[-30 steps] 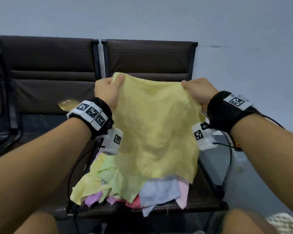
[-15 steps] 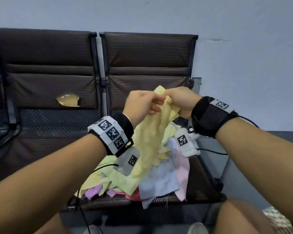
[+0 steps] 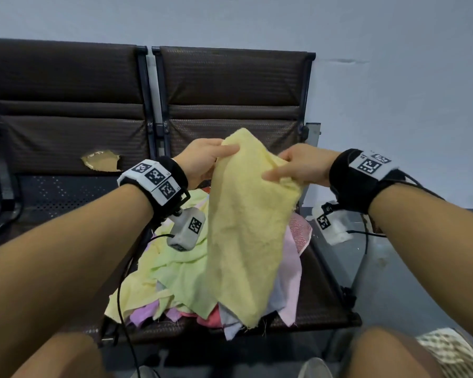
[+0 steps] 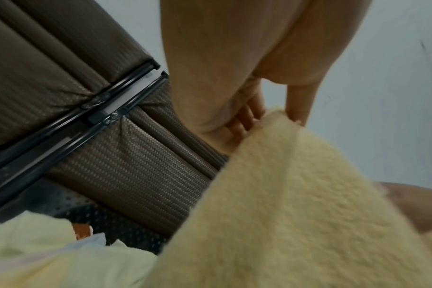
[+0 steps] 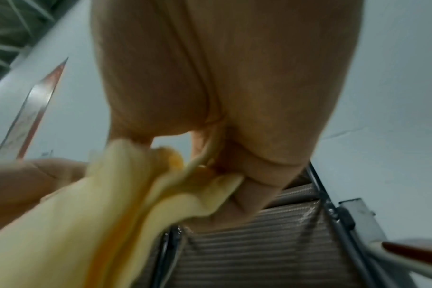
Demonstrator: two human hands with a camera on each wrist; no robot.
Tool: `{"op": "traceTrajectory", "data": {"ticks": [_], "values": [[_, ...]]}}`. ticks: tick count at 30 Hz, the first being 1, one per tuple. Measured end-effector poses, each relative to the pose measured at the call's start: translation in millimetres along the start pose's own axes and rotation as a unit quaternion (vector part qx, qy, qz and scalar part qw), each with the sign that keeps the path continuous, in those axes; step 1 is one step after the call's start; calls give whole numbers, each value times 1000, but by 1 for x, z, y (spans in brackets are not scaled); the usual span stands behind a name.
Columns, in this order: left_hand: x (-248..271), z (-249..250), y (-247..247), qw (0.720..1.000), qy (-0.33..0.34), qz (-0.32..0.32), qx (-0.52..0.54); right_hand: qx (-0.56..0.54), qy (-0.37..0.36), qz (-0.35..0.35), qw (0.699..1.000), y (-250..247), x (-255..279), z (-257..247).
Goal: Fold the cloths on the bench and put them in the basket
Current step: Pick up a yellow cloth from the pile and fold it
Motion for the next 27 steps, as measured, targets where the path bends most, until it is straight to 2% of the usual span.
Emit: {"op": "traceTrajectory", "data": {"ticks": [1, 3, 6, 8, 11, 14, 17, 19, 21, 24, 27], "values": [[-6, 0, 1, 999, 14, 13, -30, 48, 14, 12, 999, -2, -6, 4], [-18, 0, 0, 995, 47, 46, -81, 73, 24, 69, 995, -9, -20, 6], [-39, 8, -8, 979, 92, 136, -121, -8, -7, 213, 977, -23, -34, -4], [-53, 19, -17, 974, 116, 163, -104, -92, -54, 281, 954, -33, -41, -11], [-61, 35, -32, 972, 157, 159, -72, -164, -135, 314, 925, -41, -44, -25], [-51, 30, -42, 974, 167, 145, -39, -175, -174, 306, 920, -35, -44, -26], [-24, -7, -40, 985, 113, 118, -47, -159, -160, 235, 945, -6, -46, -1], [1, -46, -34, 996, 26, 51, -70, -139, -120, 133, 974, 29, -46, 26], [31, -87, -27, 992, -60, -35, -106, -128, -57, -1, 990, 70, -43, 54], [69, -135, -19, 966, -161, -154, -134, -95, 67, -149, 982, 122, -34, 96], [90, -160, -13, 929, -243, -249, -123, -95, 155, -255, 950, 152, -25, 122]]}}
Point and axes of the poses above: each hand's wrist, its own x-axis away from the middle knuckle, its own y-axis out of the palm, z = x × y, the point moved 3 cm from there along -x, towards the middle knuckle, and after that the axes turned 12 degrees about y, right-handed, at the moved point
